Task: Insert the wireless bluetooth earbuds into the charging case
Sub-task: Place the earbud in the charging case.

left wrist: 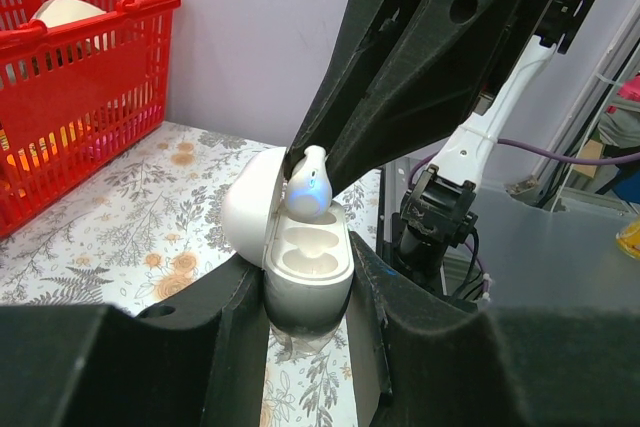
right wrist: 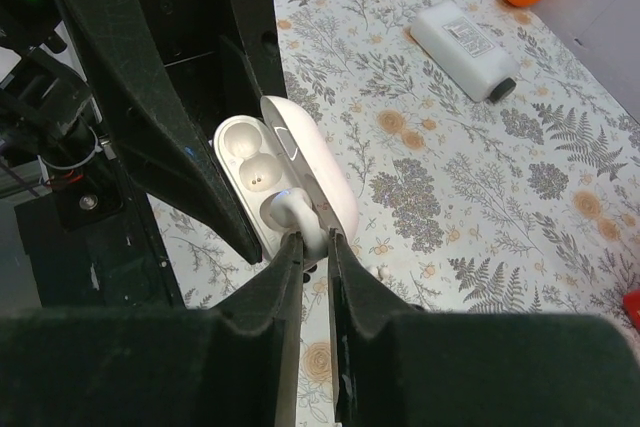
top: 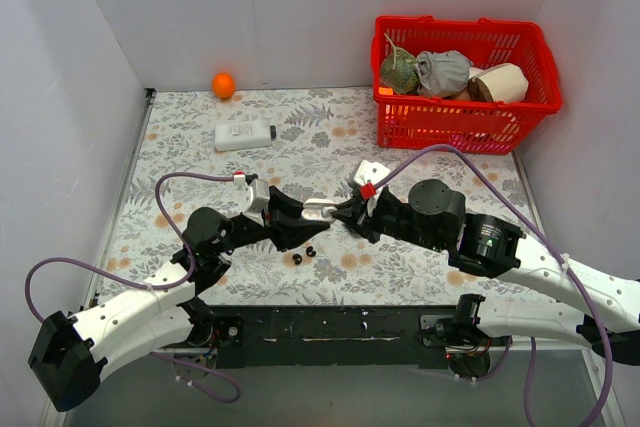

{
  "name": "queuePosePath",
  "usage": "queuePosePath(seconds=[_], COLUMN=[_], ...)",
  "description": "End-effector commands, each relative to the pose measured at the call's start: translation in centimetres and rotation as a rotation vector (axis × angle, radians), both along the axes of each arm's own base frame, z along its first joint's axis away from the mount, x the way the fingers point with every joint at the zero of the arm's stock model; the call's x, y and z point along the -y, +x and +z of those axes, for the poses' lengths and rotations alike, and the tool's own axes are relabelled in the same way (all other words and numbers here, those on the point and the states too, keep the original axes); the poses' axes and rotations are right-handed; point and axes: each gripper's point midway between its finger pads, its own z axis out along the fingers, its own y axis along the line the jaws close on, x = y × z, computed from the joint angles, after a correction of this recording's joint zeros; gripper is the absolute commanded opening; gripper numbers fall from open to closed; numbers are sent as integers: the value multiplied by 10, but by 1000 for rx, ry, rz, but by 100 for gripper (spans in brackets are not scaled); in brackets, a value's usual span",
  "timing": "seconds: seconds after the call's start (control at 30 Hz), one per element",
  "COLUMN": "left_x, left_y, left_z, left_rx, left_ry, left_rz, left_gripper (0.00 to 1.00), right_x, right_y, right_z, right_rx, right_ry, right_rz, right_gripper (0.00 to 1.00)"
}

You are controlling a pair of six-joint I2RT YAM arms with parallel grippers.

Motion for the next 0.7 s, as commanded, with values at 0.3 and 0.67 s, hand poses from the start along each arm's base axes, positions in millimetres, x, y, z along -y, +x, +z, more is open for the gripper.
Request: queuePosePath(seconds=[0.3, 0.67], left_x=[-5, -5], left_y=[-1, 2], left_z=[33, 31], left_rx=[80, 74], left_ry=[-74, -76], left_rz=[13, 27], left_gripper=[0, 0], right_x=[4, -1], right_y=[3, 1], right_z=[5, 5], right_rx=[1, -12], right_ry=[-26, -22], right_rz=[-24, -6], right_gripper=[23, 30])
